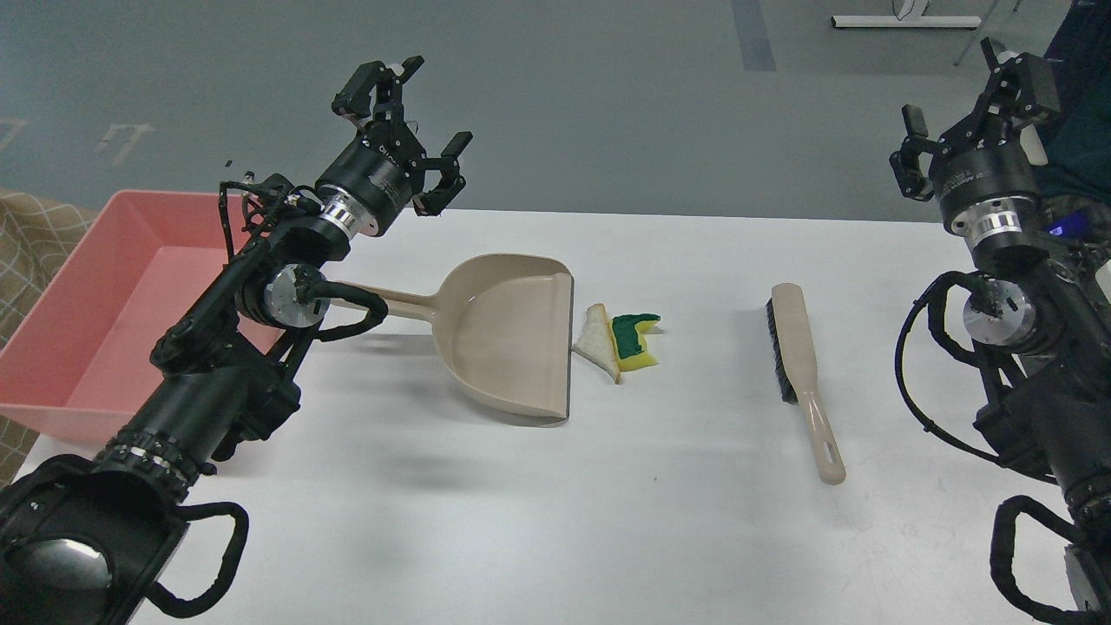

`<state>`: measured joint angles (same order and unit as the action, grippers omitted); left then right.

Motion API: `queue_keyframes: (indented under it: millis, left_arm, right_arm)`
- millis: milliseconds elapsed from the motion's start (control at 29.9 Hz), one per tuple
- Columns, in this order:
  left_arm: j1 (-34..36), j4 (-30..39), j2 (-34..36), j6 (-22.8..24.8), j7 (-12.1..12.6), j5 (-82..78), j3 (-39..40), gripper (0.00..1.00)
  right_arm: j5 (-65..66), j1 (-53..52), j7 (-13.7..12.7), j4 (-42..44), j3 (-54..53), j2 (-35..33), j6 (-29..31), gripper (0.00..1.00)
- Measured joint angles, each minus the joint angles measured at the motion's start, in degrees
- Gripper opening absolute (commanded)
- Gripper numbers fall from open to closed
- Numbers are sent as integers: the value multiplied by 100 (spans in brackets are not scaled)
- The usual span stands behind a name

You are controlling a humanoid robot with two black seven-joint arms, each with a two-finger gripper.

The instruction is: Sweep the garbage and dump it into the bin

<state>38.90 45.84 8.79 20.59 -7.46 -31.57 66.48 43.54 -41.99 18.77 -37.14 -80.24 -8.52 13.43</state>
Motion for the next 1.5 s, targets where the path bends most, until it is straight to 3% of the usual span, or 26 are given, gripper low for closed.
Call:
queue_keyframes:
  millis: [234,435,1003,1204,1371,1505]
  left_arm:
    - [-20,-5,-15,68,-31,8,3,98]
    - [-30,31,9,243,12,8,0,98]
    - [-66,66,-21,191,10,15,57,98]
    - [-80,87,-25,151,-27,16,44,98]
    - [-116,329,53,112,-34,-10,-1,98]
    - [-260,954,287,-174,-24,-70,-20,98]
  right_arm:
    - [2,-22,-9,-43,156,15,64,100]
    - [6,-6,-54,-47,319,-94,553,100]
    - [9,-43,-855,-19,641,-433,1197,100]
    - [6,-46,-918,-50,667,-448,1258,100]
    - [0,-38,-920,-66,663,-449,1253,100]
    - [1,-44,-920,-73,659,-434,1239,100]
